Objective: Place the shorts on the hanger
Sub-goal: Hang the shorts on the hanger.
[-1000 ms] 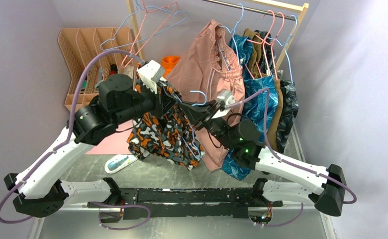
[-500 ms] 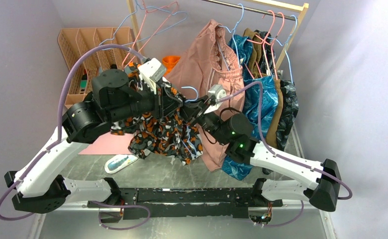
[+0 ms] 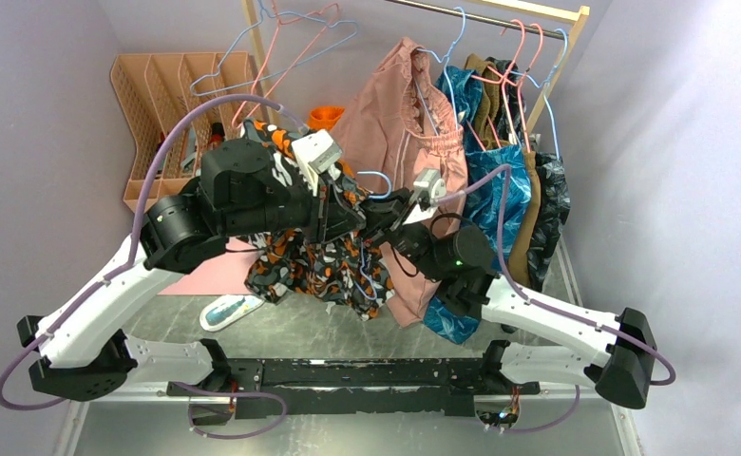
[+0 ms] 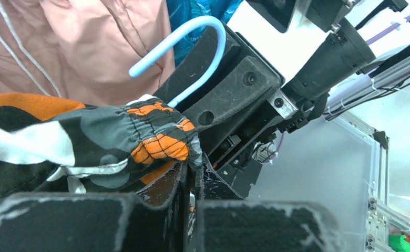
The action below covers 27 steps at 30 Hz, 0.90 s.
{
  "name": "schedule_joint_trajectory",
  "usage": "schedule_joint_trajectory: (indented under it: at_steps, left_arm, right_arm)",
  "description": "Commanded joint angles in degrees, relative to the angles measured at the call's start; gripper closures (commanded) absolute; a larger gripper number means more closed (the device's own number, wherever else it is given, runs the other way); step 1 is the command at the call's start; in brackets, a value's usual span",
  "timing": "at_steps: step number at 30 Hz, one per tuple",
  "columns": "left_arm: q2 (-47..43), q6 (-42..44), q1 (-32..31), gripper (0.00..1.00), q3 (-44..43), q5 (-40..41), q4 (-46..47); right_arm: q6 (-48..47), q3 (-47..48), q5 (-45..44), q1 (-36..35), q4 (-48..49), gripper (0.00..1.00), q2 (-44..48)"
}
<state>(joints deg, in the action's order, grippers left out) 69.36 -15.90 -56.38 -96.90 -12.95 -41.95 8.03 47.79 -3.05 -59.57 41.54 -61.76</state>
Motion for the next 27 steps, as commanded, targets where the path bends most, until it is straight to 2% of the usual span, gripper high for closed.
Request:
schedule_joint_trajectory:
  at_steps: [1,5,10,17,18,19,20,27]
  left_arm:
    - [1.7,-1.2,-1.2,0.93,2.3,-3.2,0.1]
    - [2.0,-1.4,-1.5,0.93,2.2,-2.3,0.3]
    - [-0.8,-1.8,-1.5,0.53,3.6,-0.6,2.6]
    - [-2.7,-2.3,-1.5,0.30,5.1,-1.7,4.6]
    - [-2.9,-2.2,-1.5,0.19,5.0,-2.2,4.5]
    - [-3.2,-2.0,-1.5,0.03,5.0,-2.7,4.6]
    - [-3.8,-1.9,-1.5,0.00,5.3,-3.1,5.1]
    - [-11.5,-1.5,-1.5,0.01,9.0,-3.6,9.3]
  right_arm:
    - [4.8,-0.6,4.5,-0.3,14.0,1.00,0.5]
    - [7.6,-1.8,5.7,-0.3,18.2,1.00,1.4]
    - [10.3,-2.7,6.9,-0.3,20.5,1.00,3.2]
    - [13.2,-3.4,7.3,-0.2,23.4,1.00,4.1]
    - [13.4,-3.4,7.3,-0.2,23.8,1.00,4.2]
    - [13.8,-3.3,7.4,-0.2,24.2,1.00,4.4]
    - [13.9,-3.2,7.7,-0.3,24.3,1.00,4.5]
    - [14.5,-3.3,8.0,-0.1,24.6,1.00,5.7]
